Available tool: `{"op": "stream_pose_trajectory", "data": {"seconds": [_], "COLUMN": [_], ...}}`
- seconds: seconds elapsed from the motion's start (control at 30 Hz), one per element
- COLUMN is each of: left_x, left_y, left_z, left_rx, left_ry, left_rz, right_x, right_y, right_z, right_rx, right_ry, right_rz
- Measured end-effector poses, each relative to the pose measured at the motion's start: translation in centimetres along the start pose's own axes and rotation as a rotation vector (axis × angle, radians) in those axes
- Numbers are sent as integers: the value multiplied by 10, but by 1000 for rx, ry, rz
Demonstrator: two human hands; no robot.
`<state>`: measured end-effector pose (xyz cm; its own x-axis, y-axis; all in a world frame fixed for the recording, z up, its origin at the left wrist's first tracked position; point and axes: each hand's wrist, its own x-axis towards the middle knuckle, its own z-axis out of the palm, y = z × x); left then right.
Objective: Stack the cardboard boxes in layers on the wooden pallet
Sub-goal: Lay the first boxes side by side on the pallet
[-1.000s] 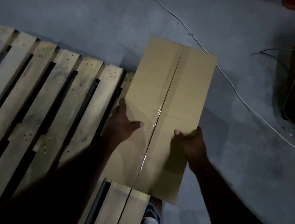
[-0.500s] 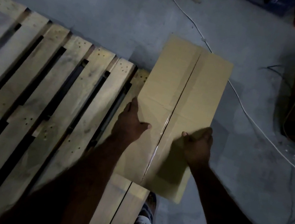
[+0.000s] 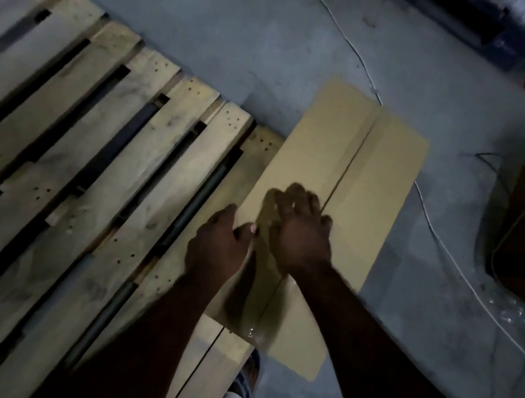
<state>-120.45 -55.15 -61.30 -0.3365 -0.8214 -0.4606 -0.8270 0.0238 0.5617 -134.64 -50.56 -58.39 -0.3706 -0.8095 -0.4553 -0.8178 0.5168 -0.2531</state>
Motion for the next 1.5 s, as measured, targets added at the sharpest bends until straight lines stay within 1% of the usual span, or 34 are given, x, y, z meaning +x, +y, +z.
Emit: {"op": "stream_pose_trajectory", "data": {"seconds": [0.03,0.1,0.17,0.2,0.23,0.3,0.37,0.5,0.67,0.77,0.83,0.93,1.0,1.07,1.1,1.17,1.23,1.3,1.33,1.37,1.4,1.5], "left_x": [-4,-15,-26,-30,-31,-30,-28,-30,-31,-32,-30,-26,-25,-24,-24,-21,-15,-8,-6,-3,-1,3], "left_y": [-5,-14,-22,-25,-28,-35,-40,-39,-40,-43,-45,-48,-48,-46,-44,-38,-35,-33,-32,-31,-31,-26], "left_z": [-2,-4,-5,-6,-5,-5,-4,-5,-12,-13,-16,-20,-23,-26,-30,-36,-37,-34,-32,-31,-29,-30], "left_rx": [6,-14,-153,-239,-301,-363,-369,-367,-380,-371,-359,-341,-314,-264,-222,-142,-156,-204,-222,-220,-203,-118], "left_ry": [-1,-56,-119,-123,-120,-113,-110,-34,-38,-10,-33,-110,-115,-131,-164,-258,-296,-324,-343,-350,-345,-294], "left_rz": [-86,-319,-532,-586,-602,-607,-601,-468,-414,-393,-383,-378,-366,-350,-325,-251,-168,-116,-112,-104,-87,-38], "right_x": [7,17,24,25,24,21,18,20,20,21,21,21,19,10,3,-16,-33,-44,-48,-52,-55,-59], "right_y": [-8,-20,-31,-37,-40,-47,-50,-52,-58,-59,-61,-60,-55,-44,-35,-14,8,23,27,31,34,43], "right_z": [-1,-3,-4,-5,-5,-1,4,5,2,3,2,0,-2,-2,-2,2,14,29,35,41,44,43], "right_rx": [-25,-103,-182,-209,-227,-248,-242,-222,-187,-182,-162,-149,-113,-56,-21,73,164,274,350,429,493,567], "right_ry": [-43,-82,-118,-142,-157,-164,-148,-146,-159,-151,-161,-173,-128,16,100,247,355,424,433,433,422,368], "right_rz": [-50,-127,-183,-195,-193,-175,-154,-136,-102,-86,-75,-88,-76,27,121,369,683,974,1049,1064,1032,936]}}
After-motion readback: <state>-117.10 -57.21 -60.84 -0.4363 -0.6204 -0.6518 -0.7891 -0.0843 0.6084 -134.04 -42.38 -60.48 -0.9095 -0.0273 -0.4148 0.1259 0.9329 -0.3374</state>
